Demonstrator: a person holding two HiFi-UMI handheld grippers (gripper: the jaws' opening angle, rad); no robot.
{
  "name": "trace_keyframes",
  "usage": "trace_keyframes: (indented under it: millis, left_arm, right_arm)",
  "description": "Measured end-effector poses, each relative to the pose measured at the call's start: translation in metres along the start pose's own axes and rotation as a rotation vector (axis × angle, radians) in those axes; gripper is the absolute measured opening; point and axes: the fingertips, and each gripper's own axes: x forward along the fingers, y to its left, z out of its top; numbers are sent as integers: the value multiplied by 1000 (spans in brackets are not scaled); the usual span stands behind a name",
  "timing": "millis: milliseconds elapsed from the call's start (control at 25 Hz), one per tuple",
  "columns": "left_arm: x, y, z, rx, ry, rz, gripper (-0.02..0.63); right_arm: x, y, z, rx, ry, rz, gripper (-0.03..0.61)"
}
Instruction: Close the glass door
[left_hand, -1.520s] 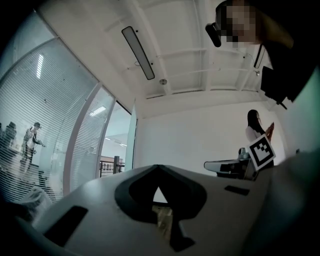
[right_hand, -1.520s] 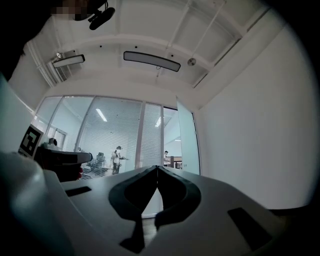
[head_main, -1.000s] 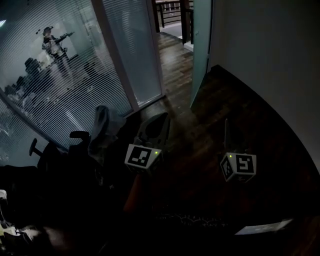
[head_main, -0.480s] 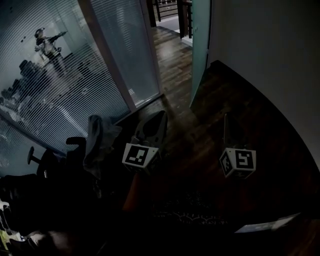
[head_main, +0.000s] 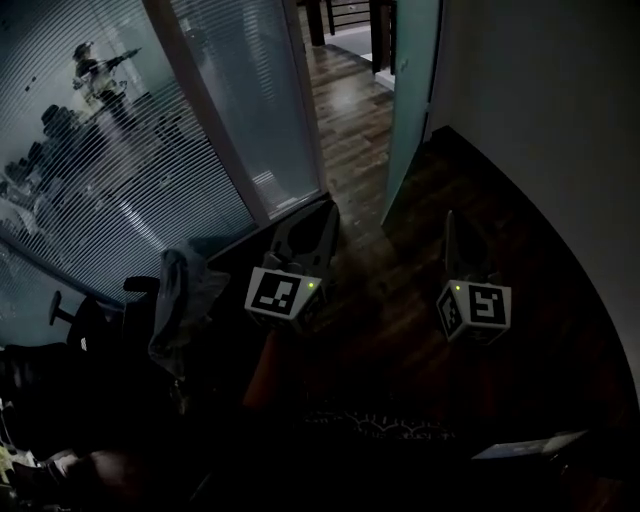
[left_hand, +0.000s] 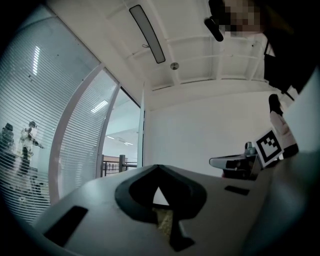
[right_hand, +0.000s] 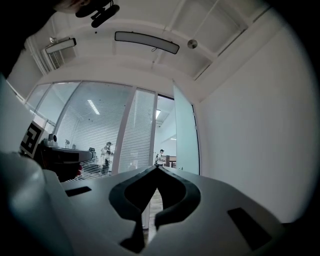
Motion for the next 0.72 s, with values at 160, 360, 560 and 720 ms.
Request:
trace_keyframes:
  millis: [160, 360, 560, 720]
  left_arm:
    - [35, 13, -5, -4, 8, 14, -5]
    - [52, 36, -23, -11, 45, 48, -5]
    - [79, 68, -36, -15, 58, 56, -5]
    - [116, 98, -38, -6, 46, 29, -5]
  right_arm:
    - [38, -20, -3, 12, -5, 11, 3]
    - [72, -33, -15, 24, -1, 18, 3]
    - [113, -36, -33, 38, 20, 18, 3]
    - [155, -40, -42, 39, 23, -4, 3]
